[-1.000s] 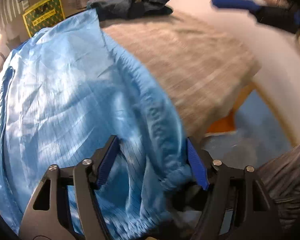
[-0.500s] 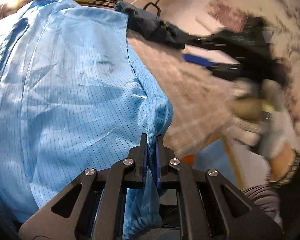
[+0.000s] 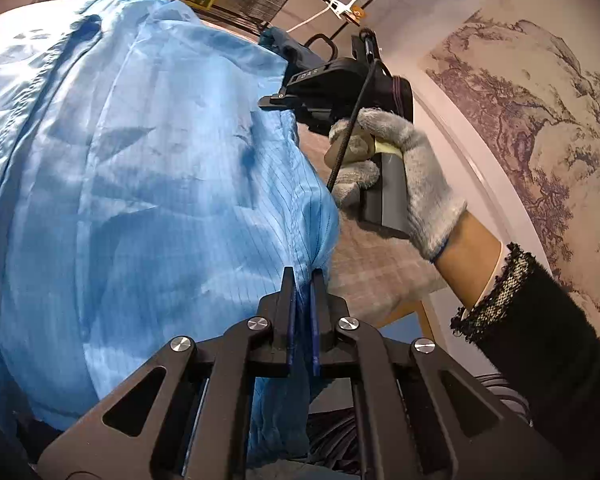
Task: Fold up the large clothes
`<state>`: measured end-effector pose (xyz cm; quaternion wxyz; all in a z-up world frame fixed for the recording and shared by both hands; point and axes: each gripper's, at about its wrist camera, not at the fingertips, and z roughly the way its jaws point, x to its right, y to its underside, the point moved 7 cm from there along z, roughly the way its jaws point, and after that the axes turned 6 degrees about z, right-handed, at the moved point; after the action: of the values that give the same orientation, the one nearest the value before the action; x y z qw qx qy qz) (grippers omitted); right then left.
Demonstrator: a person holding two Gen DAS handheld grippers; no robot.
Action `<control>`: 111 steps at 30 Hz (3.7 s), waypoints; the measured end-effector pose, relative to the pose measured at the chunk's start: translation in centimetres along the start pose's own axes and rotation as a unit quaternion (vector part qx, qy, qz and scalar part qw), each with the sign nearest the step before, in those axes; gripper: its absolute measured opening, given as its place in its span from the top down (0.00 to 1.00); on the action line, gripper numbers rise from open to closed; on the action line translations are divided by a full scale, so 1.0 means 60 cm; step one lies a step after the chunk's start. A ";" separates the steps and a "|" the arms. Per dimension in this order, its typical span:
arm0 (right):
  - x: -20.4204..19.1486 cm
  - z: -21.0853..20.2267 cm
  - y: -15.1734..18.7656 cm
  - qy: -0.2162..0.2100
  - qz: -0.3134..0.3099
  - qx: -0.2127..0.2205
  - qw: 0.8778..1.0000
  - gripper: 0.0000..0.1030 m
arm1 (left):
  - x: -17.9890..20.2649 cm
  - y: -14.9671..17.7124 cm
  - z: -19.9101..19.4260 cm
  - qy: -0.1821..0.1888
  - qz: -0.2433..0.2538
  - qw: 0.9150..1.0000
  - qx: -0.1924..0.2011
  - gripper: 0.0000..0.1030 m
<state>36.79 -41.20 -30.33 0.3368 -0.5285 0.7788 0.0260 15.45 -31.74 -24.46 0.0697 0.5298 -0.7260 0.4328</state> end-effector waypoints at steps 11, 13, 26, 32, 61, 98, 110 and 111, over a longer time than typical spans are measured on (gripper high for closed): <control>-0.152 -0.059 0.001 0.064 -0.103 0.075 0.990 1.00 | -0.045 0.010 -0.077 -0.002 -0.032 0.999 0.038 0.97; -0.197 -0.057 0.002 0.072 -0.135 0.085 0.984 1.00 | -0.057 0.015 -0.094 -0.008 -0.037 0.998 0.045 0.97; -0.449 0.105 0.120 0.091 -0.320 0.044 0.942 1.00 | -0.193 0.079 -0.173 -0.057 -0.125 0.989 0.053 0.99; -0.486 0.183 0.167 0.104 -0.362 0.009 0.926 1.00 | -0.230 0.102 -0.178 -0.072 -0.140 0.986 0.048 0.99; -0.295 0.203 -0.103 -0.042 -0.041 0.011 0.998 0.55 | -0.251 0.108 -0.145 -0.061 -0.140 0.988 0.021 0.99; -0.433 0.101 -0.127 -0.002 -0.136 0.052 0.989 0.74 | -0.275 0.111 -0.175 -0.043 -0.132 0.990 0.031 0.99; -0.256 -0.147 0.173 -0.020 -0.176 0.016 0.984 0.66 | -0.254 0.119 -0.218 -0.074 -0.090 0.992 0.042 0.99; -0.240 -0.145 0.212 -0.017 -0.181 0.005 0.983 0.64 | -0.252 0.123 -0.225 -0.073 -0.085 0.993 0.042 0.99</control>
<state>24.87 -27.46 -19.66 0.3517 -0.6587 0.6645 -0.0305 10.99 -11.05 -28.68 0.0306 0.6221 -0.6625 0.4160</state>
